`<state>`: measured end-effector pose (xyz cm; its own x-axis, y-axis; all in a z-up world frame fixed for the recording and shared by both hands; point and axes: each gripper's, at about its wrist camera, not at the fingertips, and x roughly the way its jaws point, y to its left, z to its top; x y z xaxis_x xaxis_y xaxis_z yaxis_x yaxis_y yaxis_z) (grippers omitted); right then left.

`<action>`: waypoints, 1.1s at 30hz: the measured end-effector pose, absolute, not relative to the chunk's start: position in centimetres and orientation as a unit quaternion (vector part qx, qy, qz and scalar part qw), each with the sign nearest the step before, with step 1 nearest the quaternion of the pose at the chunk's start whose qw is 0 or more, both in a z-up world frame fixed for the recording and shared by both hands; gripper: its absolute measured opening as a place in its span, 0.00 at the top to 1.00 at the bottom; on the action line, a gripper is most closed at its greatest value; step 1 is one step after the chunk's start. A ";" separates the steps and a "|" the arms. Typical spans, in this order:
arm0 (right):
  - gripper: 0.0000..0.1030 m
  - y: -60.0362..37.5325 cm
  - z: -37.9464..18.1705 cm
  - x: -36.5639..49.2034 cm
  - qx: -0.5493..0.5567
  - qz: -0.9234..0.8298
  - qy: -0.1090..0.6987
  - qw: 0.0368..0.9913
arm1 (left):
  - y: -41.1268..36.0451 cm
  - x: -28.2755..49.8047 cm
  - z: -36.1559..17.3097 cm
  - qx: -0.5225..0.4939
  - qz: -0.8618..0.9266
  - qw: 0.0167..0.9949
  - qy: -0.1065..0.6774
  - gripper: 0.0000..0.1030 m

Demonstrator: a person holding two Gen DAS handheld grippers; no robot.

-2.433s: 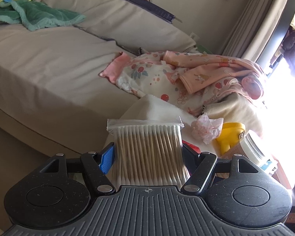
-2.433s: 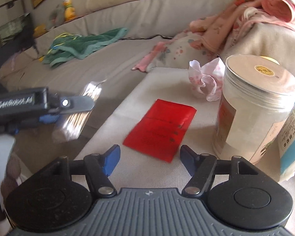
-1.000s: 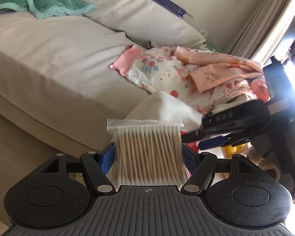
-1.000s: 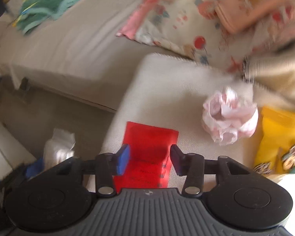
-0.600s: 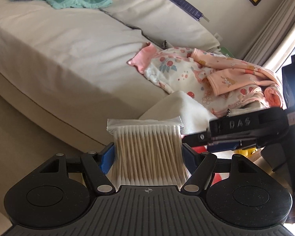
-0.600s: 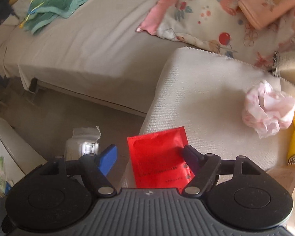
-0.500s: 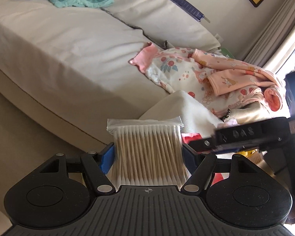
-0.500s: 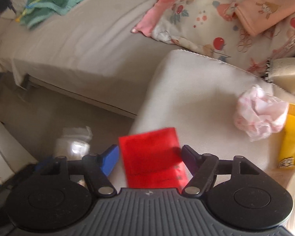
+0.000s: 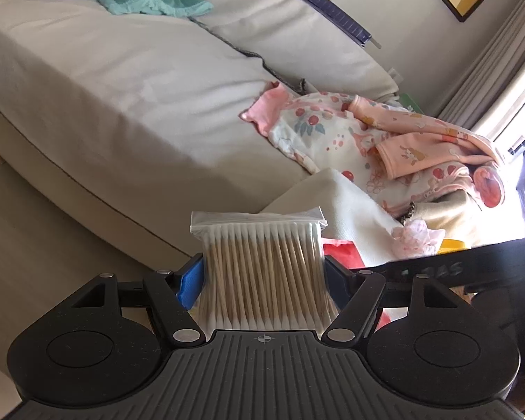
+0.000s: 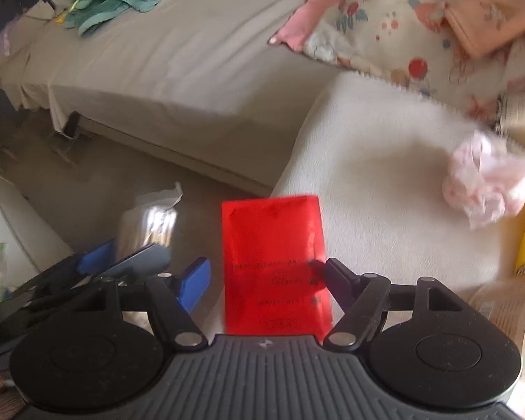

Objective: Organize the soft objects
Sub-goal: 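Grasp the red envelope with the right tool while the left tool holds the swabs, then carry swabs and red envelope into the pink box and open both tools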

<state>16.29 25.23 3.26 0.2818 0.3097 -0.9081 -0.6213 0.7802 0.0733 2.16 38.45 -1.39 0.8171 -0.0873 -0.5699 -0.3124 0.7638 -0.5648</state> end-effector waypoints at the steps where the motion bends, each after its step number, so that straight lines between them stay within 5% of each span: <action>1: 0.29 25.5 3.2 15.9 -0.166 0.288 0.513 0.791 | 38.5 2.1 -1.4 -0.339 0.064 0.891 0.296 0.26; 6: 0.28 27.1 2.6 13.5 -0.249 0.281 0.475 0.796 | 38.6 1.9 -1.6 -0.345 0.061 0.889 0.295 0.26; 9: 0.40 26.4 3.0 13.7 -0.233 0.294 0.475 0.796 | 38.7 1.7 -1.5 -0.344 0.061 0.889 0.295 0.26; 11: 0.56 25.6 3.8 14.4 -0.205 0.307 0.489 0.790 | 38.6 1.6 -1.2 -0.343 0.060 0.890 0.294 0.27; 13: 0.59 24.7 4.3 15.3 -0.171 0.312 0.510 0.783 | 38.4 1.5 -0.9 -0.340 0.058 0.892 0.292 0.27; 24: 0.62 18.6 8.3 16.8 -0.088 0.325 0.509 0.793 | 34.8 3.8 3.1 -0.294 0.019 0.906 0.303 0.27; 33: 0.61 8.7 19.6 15.4 -0.041 0.339 0.400 0.850 | 26.9 8.7 12.6 -0.192 -0.039 0.943 0.268 0.27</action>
<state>15.35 8.73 19.57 0.4492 0.5444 -0.7084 -0.6095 0.7665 0.2026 8.67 26.94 12.58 0.8532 -0.1763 -0.4908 -0.0297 0.9232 -0.3833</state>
